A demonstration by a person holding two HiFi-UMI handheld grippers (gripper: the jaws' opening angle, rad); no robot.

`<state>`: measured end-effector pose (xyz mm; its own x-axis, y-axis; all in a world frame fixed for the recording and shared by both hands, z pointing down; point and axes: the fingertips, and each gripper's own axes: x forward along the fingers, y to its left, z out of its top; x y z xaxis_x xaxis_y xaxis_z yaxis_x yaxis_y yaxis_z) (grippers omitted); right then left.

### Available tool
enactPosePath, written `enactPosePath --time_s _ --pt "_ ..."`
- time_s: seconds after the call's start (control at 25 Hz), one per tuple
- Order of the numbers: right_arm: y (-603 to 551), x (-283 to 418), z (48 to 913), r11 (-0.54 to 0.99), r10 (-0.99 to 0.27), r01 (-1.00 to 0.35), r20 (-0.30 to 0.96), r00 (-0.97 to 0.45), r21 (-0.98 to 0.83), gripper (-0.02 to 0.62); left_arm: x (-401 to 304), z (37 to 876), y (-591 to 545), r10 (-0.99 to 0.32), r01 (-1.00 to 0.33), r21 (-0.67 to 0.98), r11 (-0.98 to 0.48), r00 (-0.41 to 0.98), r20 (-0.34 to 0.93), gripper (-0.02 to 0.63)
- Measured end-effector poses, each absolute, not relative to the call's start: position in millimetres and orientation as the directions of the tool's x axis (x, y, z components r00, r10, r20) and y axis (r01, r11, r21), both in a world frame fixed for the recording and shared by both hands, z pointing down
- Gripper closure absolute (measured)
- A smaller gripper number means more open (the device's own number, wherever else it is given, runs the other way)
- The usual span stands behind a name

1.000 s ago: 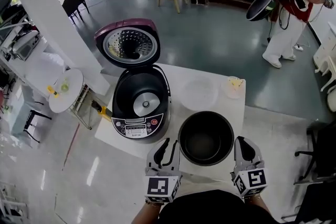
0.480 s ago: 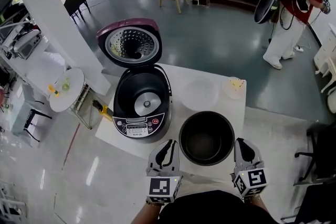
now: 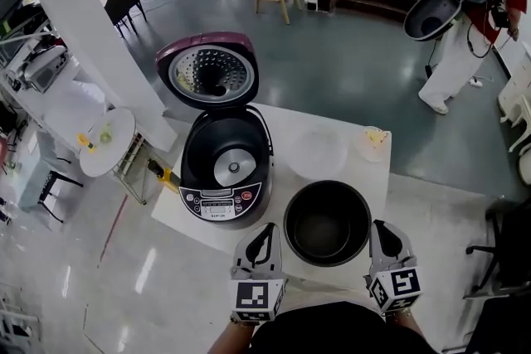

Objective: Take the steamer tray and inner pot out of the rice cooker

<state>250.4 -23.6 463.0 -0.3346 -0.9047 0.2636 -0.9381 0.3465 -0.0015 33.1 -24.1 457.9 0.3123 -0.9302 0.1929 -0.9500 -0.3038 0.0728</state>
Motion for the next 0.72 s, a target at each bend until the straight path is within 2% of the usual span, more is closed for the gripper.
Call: enactPosePath --time_s 0.72 --pt "-33 254 476 0.349 -0.895 -0.937 0.291 -0.337 -0.013 0.593 34 475 -34 -0.919 -0.953 0.054 -0.297 0.3 0.254 0.607"
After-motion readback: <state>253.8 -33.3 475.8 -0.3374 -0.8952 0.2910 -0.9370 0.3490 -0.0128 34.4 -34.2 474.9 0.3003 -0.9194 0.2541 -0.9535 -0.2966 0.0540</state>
